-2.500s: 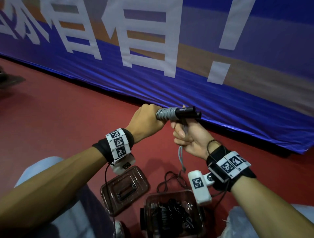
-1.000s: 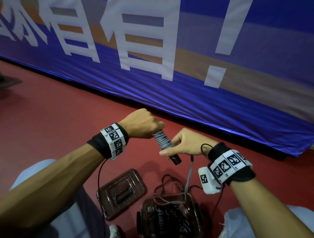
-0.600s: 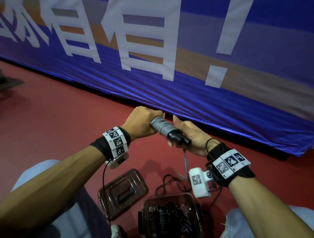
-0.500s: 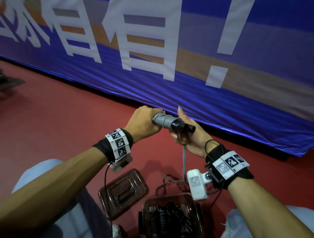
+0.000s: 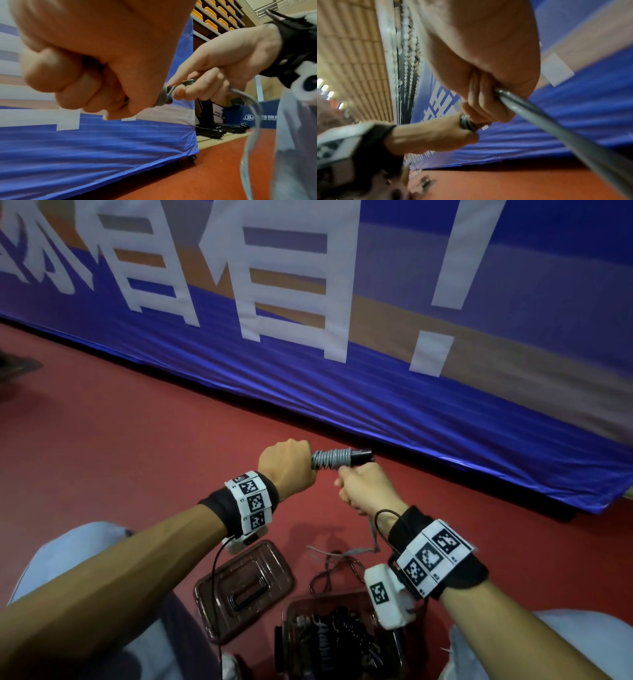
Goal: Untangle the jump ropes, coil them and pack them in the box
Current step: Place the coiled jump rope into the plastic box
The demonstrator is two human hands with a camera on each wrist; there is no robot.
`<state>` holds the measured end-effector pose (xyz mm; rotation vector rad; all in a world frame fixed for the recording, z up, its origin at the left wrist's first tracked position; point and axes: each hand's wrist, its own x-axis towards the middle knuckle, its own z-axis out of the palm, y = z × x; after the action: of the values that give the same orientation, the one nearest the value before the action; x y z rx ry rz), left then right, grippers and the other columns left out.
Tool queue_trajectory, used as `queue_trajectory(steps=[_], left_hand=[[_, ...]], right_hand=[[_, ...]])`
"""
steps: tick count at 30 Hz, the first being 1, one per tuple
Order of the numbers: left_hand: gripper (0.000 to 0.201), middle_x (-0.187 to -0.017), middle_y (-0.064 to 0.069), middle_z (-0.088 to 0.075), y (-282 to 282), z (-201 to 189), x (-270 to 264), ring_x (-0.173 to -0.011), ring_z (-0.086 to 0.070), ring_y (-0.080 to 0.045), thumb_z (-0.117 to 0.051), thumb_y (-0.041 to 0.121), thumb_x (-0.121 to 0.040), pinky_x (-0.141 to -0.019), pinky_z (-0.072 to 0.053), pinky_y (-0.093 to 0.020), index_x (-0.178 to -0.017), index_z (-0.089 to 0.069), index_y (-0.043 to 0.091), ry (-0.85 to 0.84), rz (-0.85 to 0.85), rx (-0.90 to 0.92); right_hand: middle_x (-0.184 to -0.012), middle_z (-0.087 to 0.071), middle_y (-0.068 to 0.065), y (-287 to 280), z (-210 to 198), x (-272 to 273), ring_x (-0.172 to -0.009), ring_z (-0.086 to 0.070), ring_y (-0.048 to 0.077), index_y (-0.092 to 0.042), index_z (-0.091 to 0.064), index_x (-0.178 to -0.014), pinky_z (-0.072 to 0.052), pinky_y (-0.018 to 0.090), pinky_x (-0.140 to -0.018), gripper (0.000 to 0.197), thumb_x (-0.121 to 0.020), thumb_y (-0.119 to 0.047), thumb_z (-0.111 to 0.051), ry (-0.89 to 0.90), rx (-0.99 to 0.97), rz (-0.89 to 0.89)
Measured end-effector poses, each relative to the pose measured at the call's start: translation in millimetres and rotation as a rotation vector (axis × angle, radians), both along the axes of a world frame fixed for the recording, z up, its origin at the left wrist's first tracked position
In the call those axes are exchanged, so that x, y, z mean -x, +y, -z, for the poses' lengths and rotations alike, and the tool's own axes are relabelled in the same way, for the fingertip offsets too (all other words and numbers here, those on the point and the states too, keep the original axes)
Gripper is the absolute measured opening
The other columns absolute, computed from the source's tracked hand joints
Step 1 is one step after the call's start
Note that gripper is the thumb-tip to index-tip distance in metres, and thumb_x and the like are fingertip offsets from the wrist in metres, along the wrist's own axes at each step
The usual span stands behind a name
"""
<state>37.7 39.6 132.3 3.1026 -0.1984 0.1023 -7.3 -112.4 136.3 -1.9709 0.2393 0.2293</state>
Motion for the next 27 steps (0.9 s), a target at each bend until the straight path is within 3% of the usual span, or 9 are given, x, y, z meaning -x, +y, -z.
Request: queue_trajectory(steps=[3,5,11,14,17,20,22,24,27], left_hand=[[0.018,-0.097,-0.006,-0.07,2.5,8.5,2.8,-0.086,-0.07,-0.03,-0.056,0.026,-0.09,-0.064,-0.043,-0.033,-0.101,-0.064,0.014,0.096,0.013,-0.157],[0.018,-0.1,-0.005,-0.07,4.7,15.0,3.6,-0.089,-0.07,-0.028,-0.056,0.026,-0.09,-0.066,-0.045,-0.033,-0.103,-0.063,0.015,0.172,0.064,-0.188],[0.013,-0.096,-0.008,-0.07,-1.3,10.1,3.1,-0.084,-0.068,-0.03,-0.055,0.029,-0.09,-0.063,-0.043,-0.032,-0.086,-0.049,0.019,0.249,0.289,-0.188],[0.019,-0.088,-0.008,-0.07,2.6,1.8,-2.5,-0.08,-0.068,-0.034,-0.056,0.032,-0.089,-0.061,-0.044,-0.033,-0.078,-0.05,0.018,0.211,0.423,-0.234],[0.024,-0.082,-0.008,-0.071,4.7,-7.9,-6.9,-0.076,-0.068,-0.037,-0.054,0.035,-0.089,-0.063,-0.05,-0.036,-0.077,-0.06,0.016,0.098,0.527,-0.264],[0.022,-0.081,-0.008,-0.071,10.8,-20.7,-9.8,-0.076,-0.068,-0.038,-0.055,0.035,-0.089,-0.064,-0.05,-0.037,-0.086,-0.066,0.016,-0.051,0.517,-0.251],[0.016,-0.078,-0.009,-0.071,15.5,-27.6,-10.5,-0.072,-0.067,-0.039,-0.061,0.031,-0.085,-0.061,-0.046,-0.037,-0.086,-0.067,0.017,-0.121,0.473,-0.189],[0.01,-0.067,-0.009,-0.067,19.0,-30.3,-9.0,-0.061,-0.064,-0.039,-0.068,0.024,-0.076,-0.054,-0.04,-0.034,-0.08,-0.065,0.016,-0.178,0.452,-0.109],[0.015,-0.058,-0.006,-0.063,22.9,-31.4,-9.1,-0.053,-0.061,-0.038,-0.074,0.019,-0.066,-0.05,-0.039,-0.033,-0.076,-0.063,0.017,-0.243,0.416,-0.026]], right_hand=[[-0.062,-0.063,0.009,-18.4,-2.7,0.3,-0.057,-0.058,0.031,-0.002,-0.071,-0.078,-0.042,0.032,-0.052,0.03,-0.095,-0.021,-0.056,-0.136,0.423,-0.182],[-0.066,-0.066,0.005,-29.9,-6.4,-1.0,-0.067,-0.064,0.033,-0.008,-0.068,-0.07,-0.048,0.034,-0.058,0.034,-0.096,-0.029,-0.063,-0.207,0.564,-0.206],[-0.083,-0.075,0.002,-60.9,-20.4,-10.9,-0.084,-0.069,0.018,-0.016,-0.076,-0.073,-0.054,0.031,-0.076,0.036,-0.098,-0.039,-0.066,-0.26,0.54,-0.241],[-0.084,-0.075,-0.002,-68.6,-19.5,-12.9,-0.087,-0.071,0.017,-0.021,-0.073,-0.072,-0.057,0.037,-0.084,0.04,-0.099,-0.049,-0.061,-0.253,0.486,-0.348],[-0.067,-0.066,-0.009,-70.9,-19.2,-12.6,-0.054,-0.058,0.002,-0.015,-0.067,-0.074,-0.047,0.027,-0.06,0.047,-0.102,-0.051,-0.055,-0.192,0.415,-0.406],[-0.054,-0.05,0.001,-70.4,-22.9,-12.4,-0.038,-0.033,0.01,-0.015,-0.056,-0.075,-0.03,0.021,-0.046,0.046,-0.105,-0.049,-0.048,-0.077,0.199,-0.393],[-0.07,-0.058,0.016,-70.0,-28.8,-12.3,-0.039,-0.027,0.01,-0.018,-0.047,-0.077,-0.025,0.018,-0.041,0.043,-0.107,-0.048,-0.044,0.008,-0.009,-0.384],[-0.1,-0.074,0.021,-68.6,-37.3,-10.3,-0.039,-0.023,0.006,-0.017,-0.044,-0.08,-0.021,0.016,-0.037,0.038,-0.109,-0.042,-0.042,0.081,-0.197,-0.411],[-0.112,-0.073,0.025,-66.8,-47.2,-7.2,-0.038,-0.021,0.003,-0.007,-0.053,-0.1,-0.018,0.015,-0.035,0.034,-0.109,-0.038,-0.044,0.131,-0.374,-0.464]])
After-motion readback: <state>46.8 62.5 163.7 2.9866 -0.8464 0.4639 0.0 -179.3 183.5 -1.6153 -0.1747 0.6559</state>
